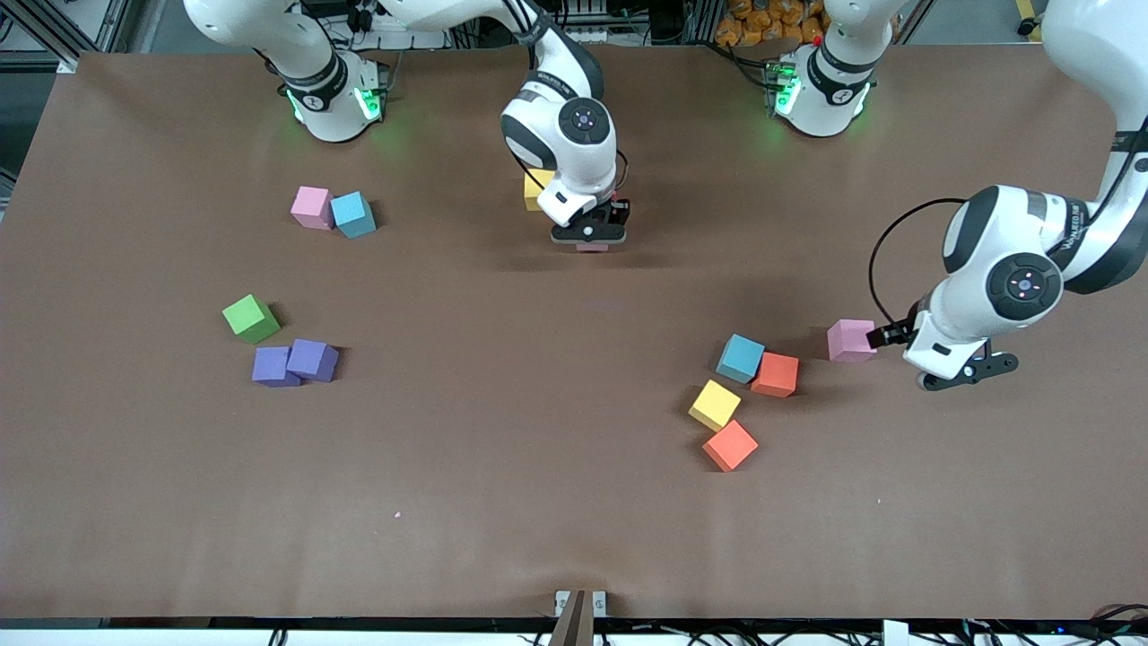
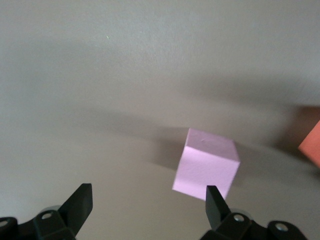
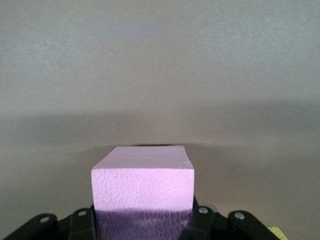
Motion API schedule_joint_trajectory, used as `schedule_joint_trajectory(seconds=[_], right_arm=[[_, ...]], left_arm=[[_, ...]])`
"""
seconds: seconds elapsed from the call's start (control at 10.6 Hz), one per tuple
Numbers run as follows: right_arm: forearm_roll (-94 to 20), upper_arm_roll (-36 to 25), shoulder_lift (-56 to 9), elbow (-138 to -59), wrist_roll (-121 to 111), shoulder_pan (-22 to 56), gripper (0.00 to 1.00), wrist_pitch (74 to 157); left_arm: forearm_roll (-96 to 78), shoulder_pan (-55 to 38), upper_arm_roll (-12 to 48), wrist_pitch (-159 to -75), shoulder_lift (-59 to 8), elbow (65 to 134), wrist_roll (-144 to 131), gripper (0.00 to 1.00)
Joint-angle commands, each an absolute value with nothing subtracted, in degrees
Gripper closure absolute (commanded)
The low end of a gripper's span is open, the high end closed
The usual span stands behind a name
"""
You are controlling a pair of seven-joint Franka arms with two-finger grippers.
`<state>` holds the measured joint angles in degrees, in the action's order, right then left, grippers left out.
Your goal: Form number 2 with 11 blocks
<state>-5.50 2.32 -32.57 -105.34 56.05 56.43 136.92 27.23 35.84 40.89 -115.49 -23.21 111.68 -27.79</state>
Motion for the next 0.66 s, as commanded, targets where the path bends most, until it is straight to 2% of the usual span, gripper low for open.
schedule_joint_trajectory(seconds=[0.0,0.57], right_arm=[[-6.33,1.41,-34.19,-103.27,58.44,58.62,0.54,136.5],[-6.15,1.58,-34.19,-103.53,59.15,59.33,0.54,136.23]], left_arm=[[27.78,38.49,43.23,-115.14,-23.03,113.03,-20.5,0.0],[22.15,38.41,43.51,-120.22,-26.09,113.91,-21.18,0.0]])
